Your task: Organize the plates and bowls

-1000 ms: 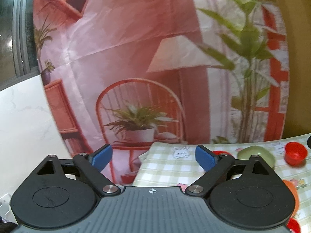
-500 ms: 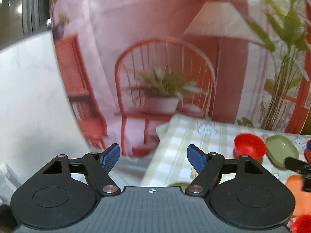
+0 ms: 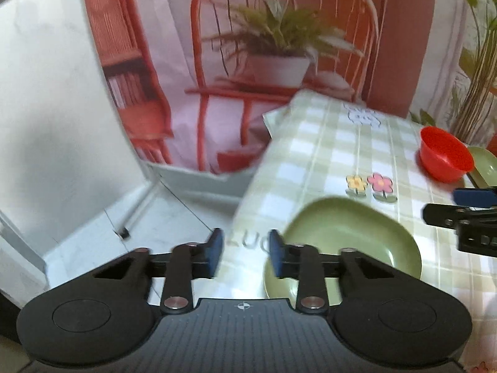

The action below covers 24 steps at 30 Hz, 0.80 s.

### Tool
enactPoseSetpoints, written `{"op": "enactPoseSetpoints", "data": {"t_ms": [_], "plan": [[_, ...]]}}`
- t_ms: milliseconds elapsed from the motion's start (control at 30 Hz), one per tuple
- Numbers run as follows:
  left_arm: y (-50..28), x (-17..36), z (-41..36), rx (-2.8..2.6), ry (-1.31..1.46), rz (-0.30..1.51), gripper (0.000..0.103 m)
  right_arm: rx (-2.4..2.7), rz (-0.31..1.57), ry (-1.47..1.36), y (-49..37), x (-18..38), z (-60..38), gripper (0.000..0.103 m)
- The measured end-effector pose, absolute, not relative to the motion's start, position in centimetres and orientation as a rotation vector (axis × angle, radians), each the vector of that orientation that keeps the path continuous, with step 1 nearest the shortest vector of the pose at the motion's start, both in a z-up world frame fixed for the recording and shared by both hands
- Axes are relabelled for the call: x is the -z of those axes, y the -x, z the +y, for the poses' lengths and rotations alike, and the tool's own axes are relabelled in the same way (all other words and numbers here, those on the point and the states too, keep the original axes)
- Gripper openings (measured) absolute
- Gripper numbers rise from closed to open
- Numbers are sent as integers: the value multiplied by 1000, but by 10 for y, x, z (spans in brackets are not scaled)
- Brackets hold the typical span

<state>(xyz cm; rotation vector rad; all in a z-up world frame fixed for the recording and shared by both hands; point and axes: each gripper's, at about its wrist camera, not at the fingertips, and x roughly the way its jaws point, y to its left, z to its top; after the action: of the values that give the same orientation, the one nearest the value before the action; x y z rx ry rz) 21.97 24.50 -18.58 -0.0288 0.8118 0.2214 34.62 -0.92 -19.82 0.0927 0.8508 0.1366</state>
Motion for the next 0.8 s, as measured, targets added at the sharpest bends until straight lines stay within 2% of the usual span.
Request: {"op": "enactPoseSetpoints", "data": {"t_ms": [433, 533, 567, 600, 700, 800], "plan": [[-215, 224, 248, -184, 103, 824, 28, -215, 930, -68, -358, 229, 7, 25], [-213, 226, 246, -183, 119, 837, 27, -226, 944, -74, -357, 232, 8, 15], [-212, 227, 246, -181, 122, 840, 25, -229, 946, -78, -357, 233, 8, 10], [-212, 228, 245, -177, 124, 844, 19, -229, 947, -80, -357, 233, 8, 9], [-210, 228, 242, -172, 130, 841, 10, -234, 950, -89, -356, 233, 6, 7], [-208, 228, 239, -191, 132, 843, 8, -236, 954, -106, -356, 231, 4, 6]]}}
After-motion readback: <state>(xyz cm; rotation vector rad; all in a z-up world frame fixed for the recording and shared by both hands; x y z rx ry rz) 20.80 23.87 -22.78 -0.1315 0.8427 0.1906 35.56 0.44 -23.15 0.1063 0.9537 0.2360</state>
